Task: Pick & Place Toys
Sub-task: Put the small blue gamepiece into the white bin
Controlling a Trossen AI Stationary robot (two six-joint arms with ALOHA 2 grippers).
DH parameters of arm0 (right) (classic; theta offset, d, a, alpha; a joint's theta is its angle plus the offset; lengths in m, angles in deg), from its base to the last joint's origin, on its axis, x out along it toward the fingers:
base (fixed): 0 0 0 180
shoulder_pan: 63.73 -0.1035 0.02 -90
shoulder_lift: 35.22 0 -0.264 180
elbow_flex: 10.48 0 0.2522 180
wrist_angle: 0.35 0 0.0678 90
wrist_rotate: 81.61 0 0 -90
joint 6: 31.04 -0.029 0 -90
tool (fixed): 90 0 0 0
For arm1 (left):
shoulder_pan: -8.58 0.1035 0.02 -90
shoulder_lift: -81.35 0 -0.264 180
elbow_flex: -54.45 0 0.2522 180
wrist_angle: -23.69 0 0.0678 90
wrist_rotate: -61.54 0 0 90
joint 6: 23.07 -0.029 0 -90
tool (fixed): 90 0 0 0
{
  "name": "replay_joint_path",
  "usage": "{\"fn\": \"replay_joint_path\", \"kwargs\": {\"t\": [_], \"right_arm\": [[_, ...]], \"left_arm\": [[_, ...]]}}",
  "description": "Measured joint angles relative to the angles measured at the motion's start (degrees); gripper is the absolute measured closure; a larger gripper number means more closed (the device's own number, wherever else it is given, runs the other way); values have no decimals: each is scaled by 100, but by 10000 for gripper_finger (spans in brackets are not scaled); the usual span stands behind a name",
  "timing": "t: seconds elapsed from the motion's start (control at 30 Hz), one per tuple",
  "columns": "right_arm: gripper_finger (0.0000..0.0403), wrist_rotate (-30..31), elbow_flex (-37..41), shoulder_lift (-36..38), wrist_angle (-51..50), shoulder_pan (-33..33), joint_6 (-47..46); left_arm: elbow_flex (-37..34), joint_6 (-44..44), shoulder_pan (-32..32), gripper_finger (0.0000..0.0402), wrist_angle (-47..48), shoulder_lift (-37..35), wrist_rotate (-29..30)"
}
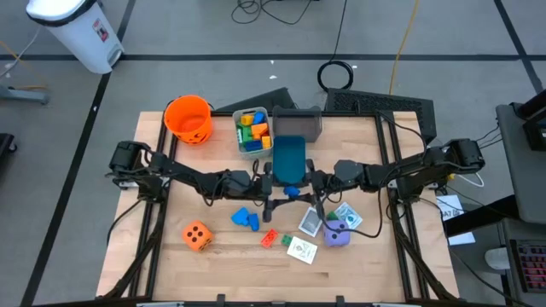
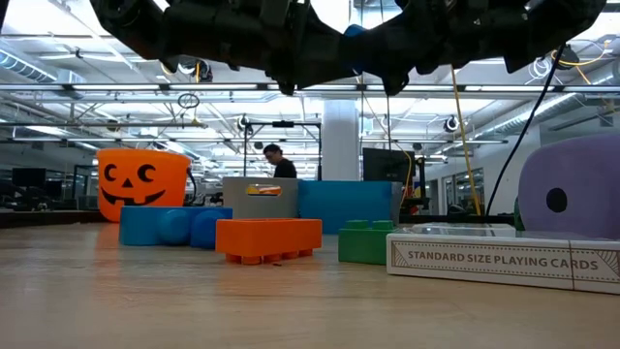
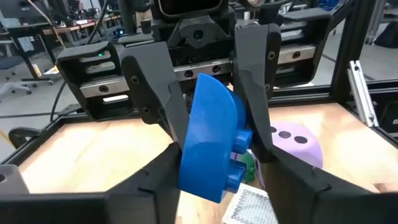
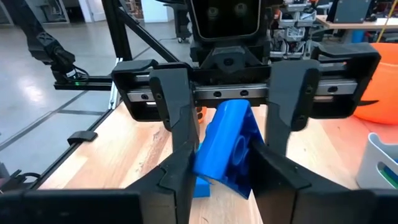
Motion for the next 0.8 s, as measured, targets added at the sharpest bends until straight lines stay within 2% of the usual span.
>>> {"fn": "replay_joint_path", "kwargs": {"t": [0.27, 0.33, 0.6, 0.8], "right_arm": [[242, 175, 33, 4, -75, -7, -203], [224, 192, 33, 7, -89, -13, -176], [144, 75, 39, 57, 24, -11, -460], [104, 182, 42, 310, -181, 0, 50]], "left_arm": [[-6, -48, 7, 218, 39, 0, 18], [-8, -25, 11, 244, 24, 2, 28], [-8, -45, 9, 279, -19, -4, 61], [8, -44, 15, 283, -107, -7, 63]]}}
